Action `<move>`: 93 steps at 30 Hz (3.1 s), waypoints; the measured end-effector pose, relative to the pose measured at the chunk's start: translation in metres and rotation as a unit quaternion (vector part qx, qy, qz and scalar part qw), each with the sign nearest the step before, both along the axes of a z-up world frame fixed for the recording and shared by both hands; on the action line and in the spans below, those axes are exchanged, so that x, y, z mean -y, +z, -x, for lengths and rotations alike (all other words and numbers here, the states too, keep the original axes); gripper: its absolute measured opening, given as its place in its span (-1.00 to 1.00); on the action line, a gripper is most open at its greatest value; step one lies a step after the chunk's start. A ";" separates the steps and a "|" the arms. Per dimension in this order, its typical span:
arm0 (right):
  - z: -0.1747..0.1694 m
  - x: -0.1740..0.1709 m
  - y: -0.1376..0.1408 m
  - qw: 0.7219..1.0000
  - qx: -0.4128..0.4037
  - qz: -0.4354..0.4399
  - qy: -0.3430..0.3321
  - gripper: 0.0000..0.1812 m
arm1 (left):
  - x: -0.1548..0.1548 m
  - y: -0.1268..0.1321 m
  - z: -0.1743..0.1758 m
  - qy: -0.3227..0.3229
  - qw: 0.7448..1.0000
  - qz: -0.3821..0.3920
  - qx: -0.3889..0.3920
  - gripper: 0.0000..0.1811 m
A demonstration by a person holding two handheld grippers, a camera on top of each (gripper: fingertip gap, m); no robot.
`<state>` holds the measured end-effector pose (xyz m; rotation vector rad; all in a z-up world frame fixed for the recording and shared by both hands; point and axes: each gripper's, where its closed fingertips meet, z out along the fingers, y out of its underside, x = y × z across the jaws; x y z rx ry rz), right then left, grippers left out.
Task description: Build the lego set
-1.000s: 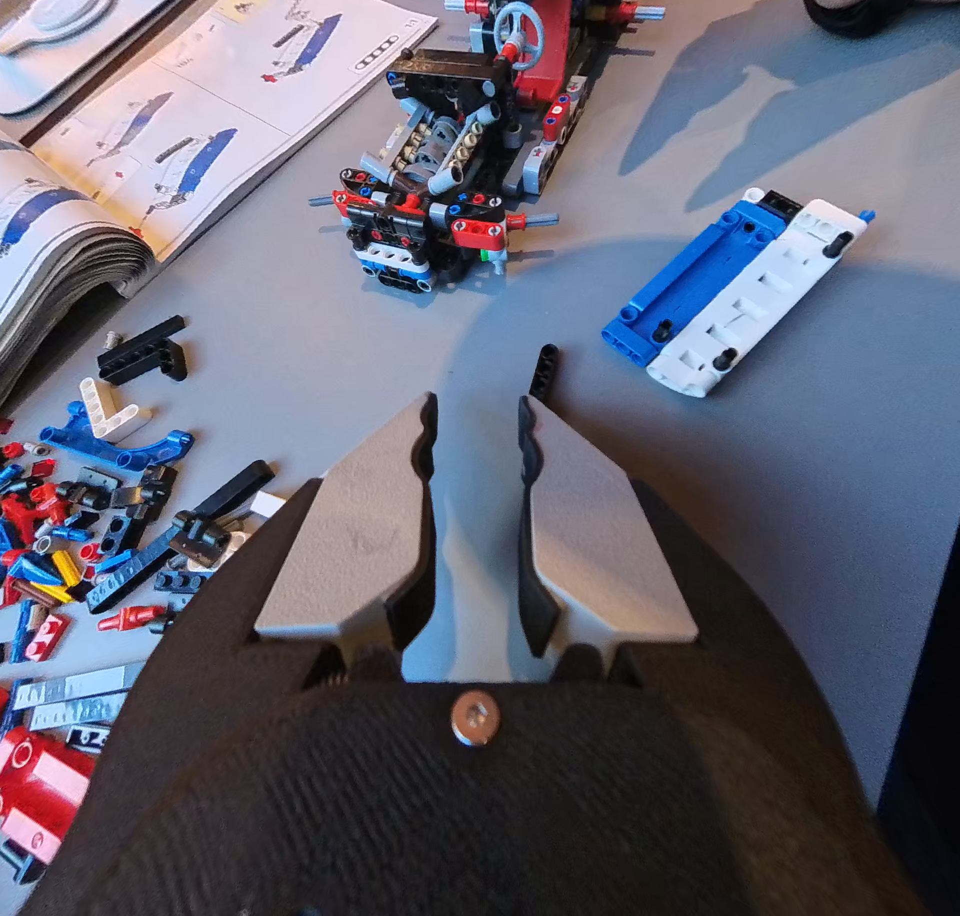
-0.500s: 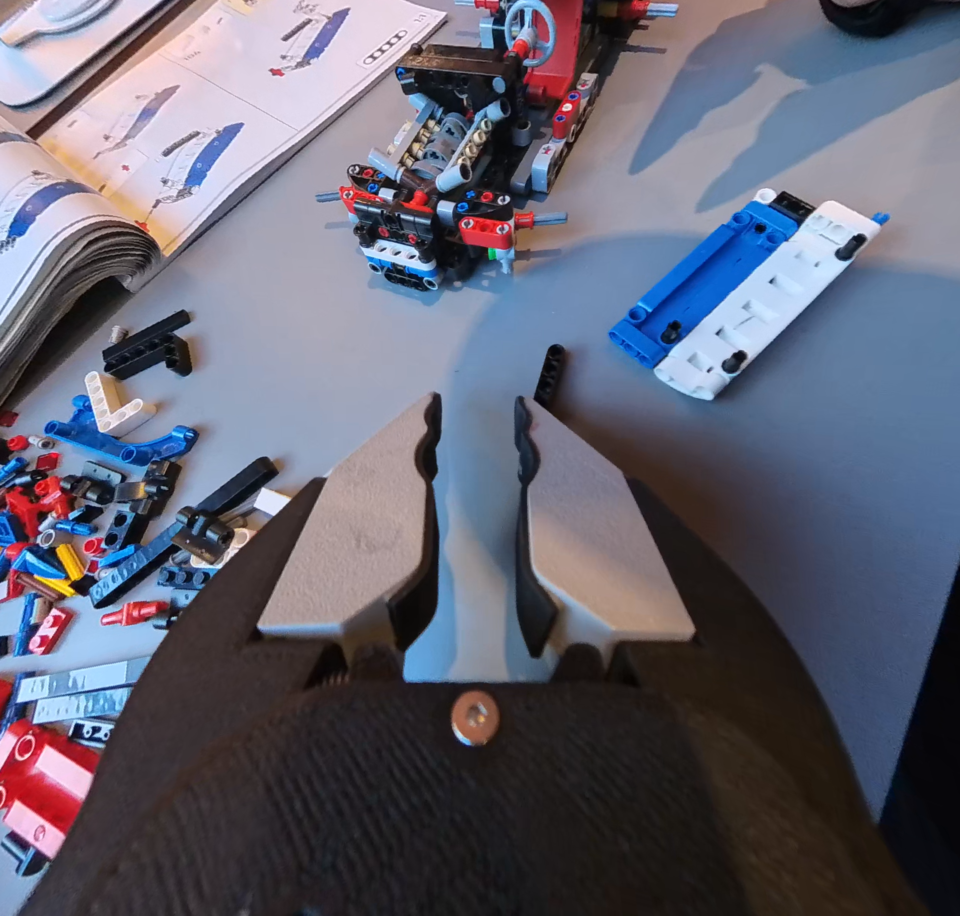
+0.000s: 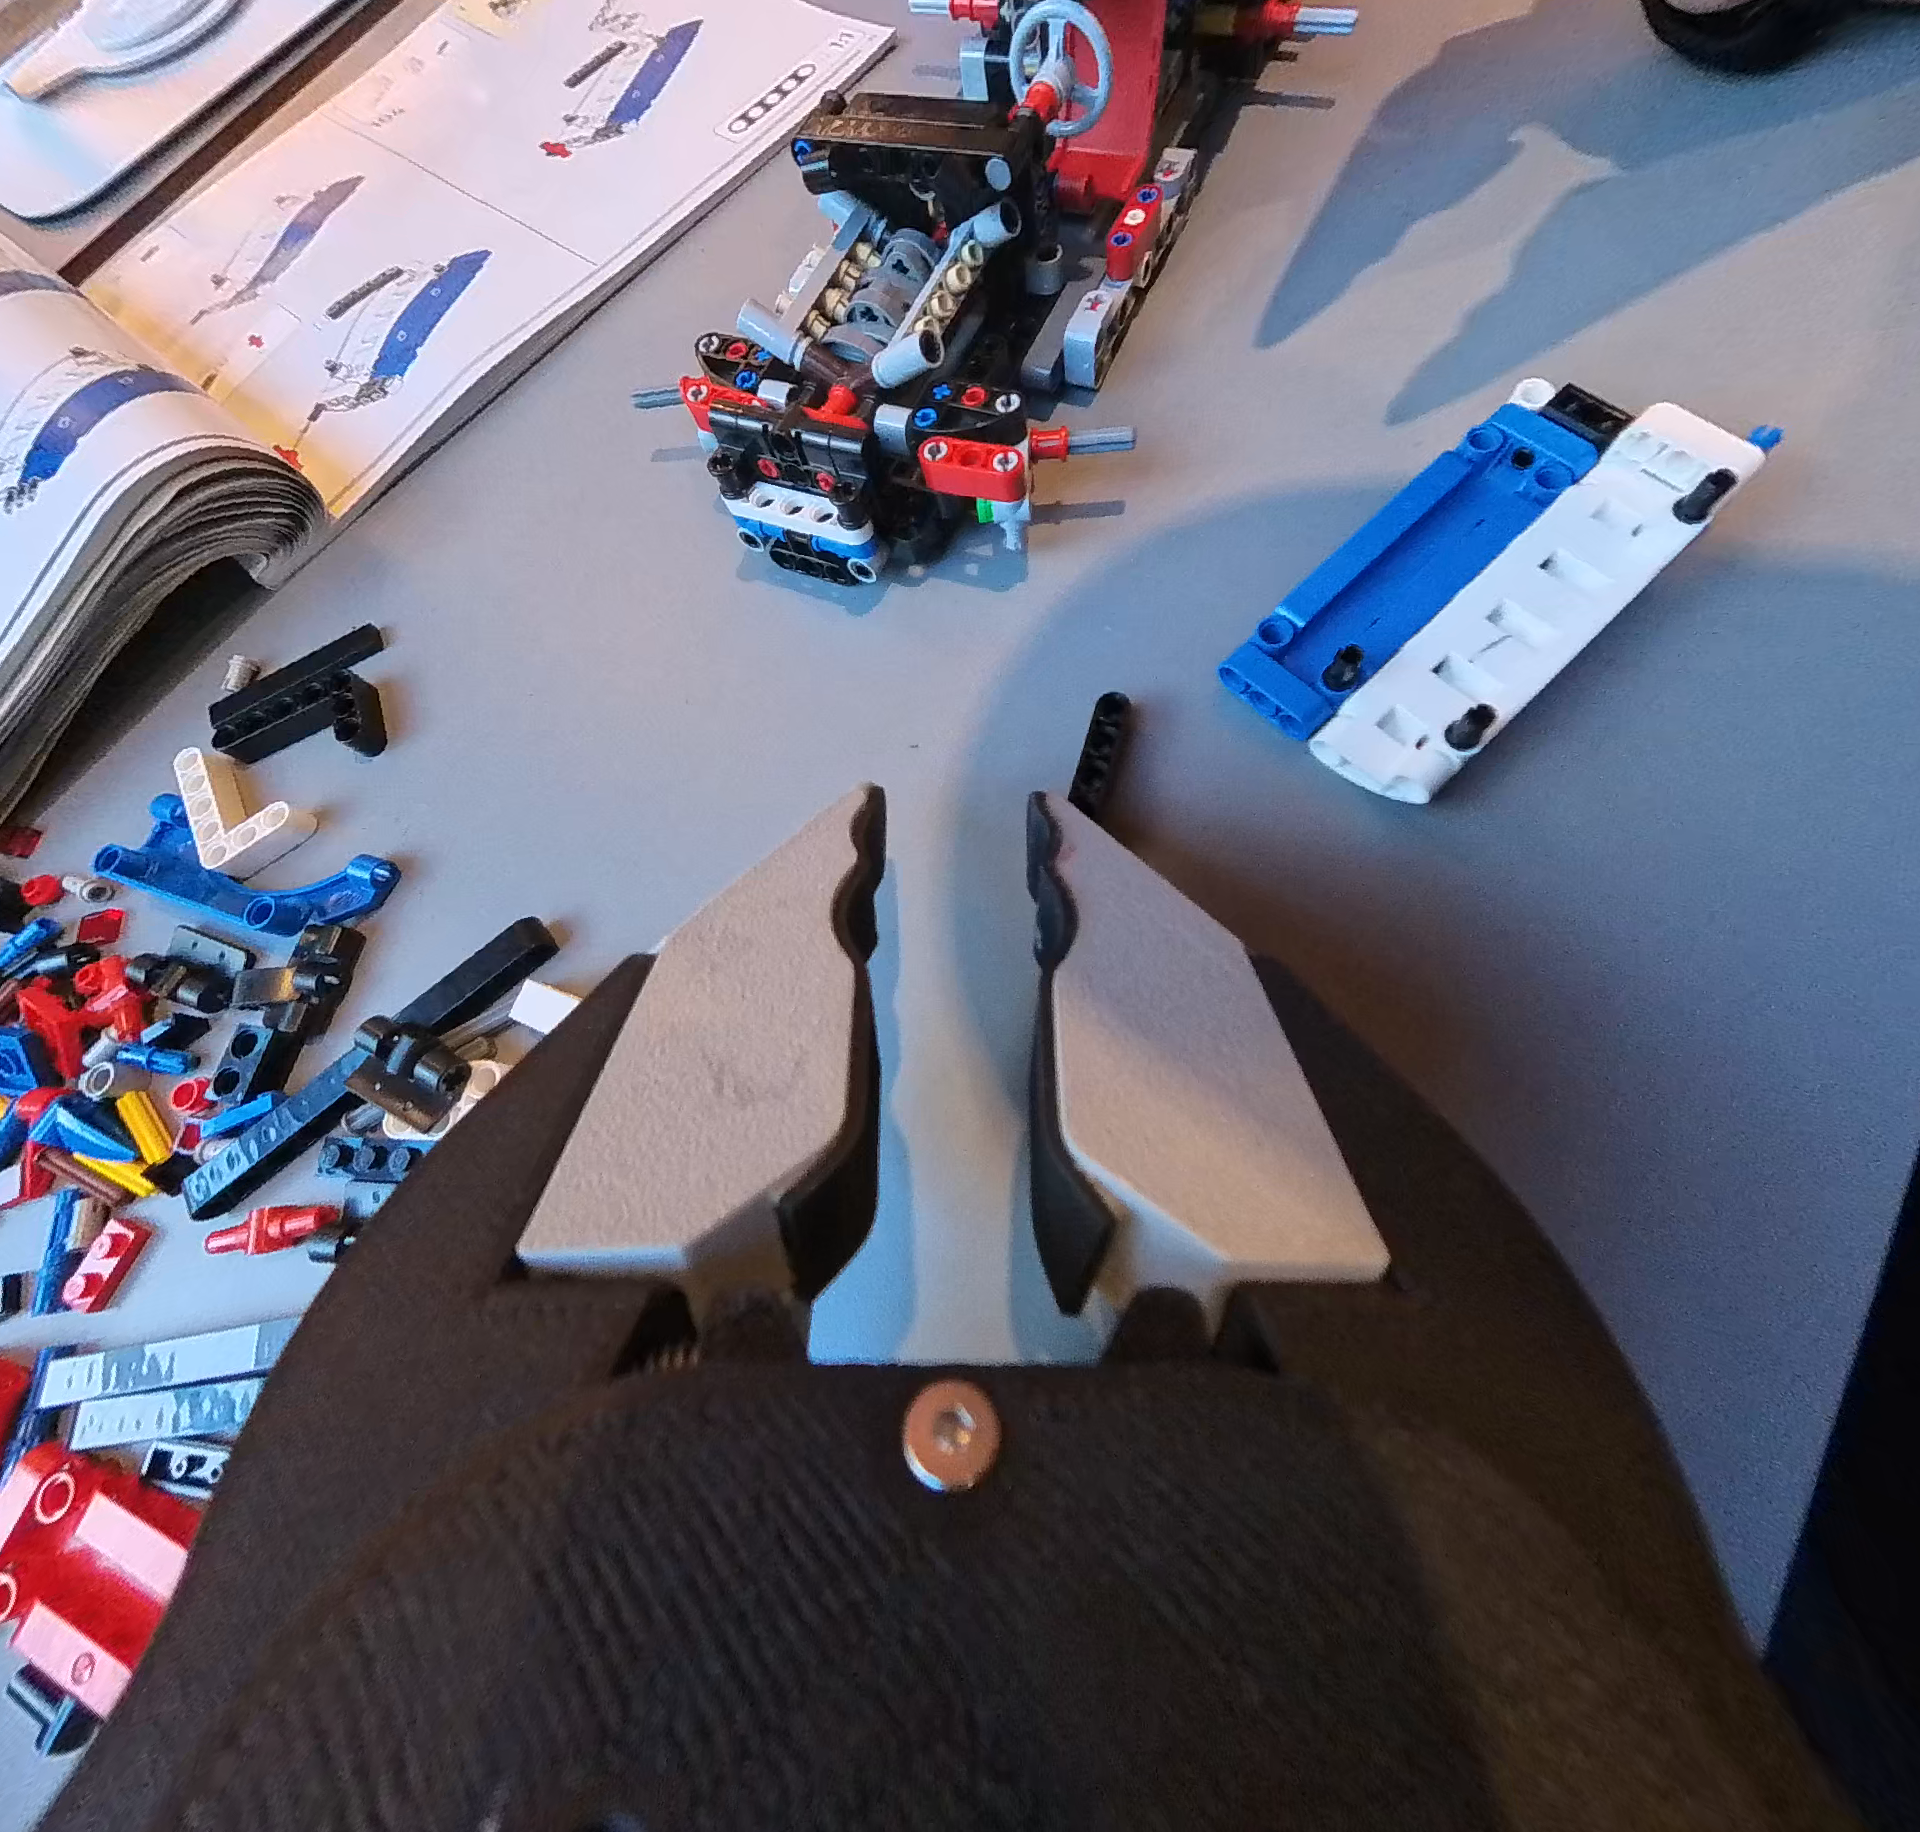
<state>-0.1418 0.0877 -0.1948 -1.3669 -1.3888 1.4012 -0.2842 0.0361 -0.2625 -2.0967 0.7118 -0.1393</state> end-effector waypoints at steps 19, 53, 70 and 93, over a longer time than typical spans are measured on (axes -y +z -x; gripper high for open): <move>-0.003 0.000 0.005 1.000 -0.016 -0.022 -0.008 -0.65 | -0.004 -0.002 0.001 0.007 1.000 0.001 -0.009 -0.77; -0.011 -0.010 0.008 0.997 -0.020 -0.057 -0.038 -1.00 | -0.004 0.003 -0.001 0.002 1.000 -0.008 0.004 -0.77; -0.014 -0.017 0.004 0.997 -0.012 -0.055 -0.057 -1.00 | 0.009 0.019 0.012 0.043 0.997 -0.042 0.043 -0.67; -0.016 -0.022 0.002 0.995 -0.008 -0.057 -0.077 -1.00 | 0.023 0.034 0.144 0.160 0.983 0.087 -0.008 -0.67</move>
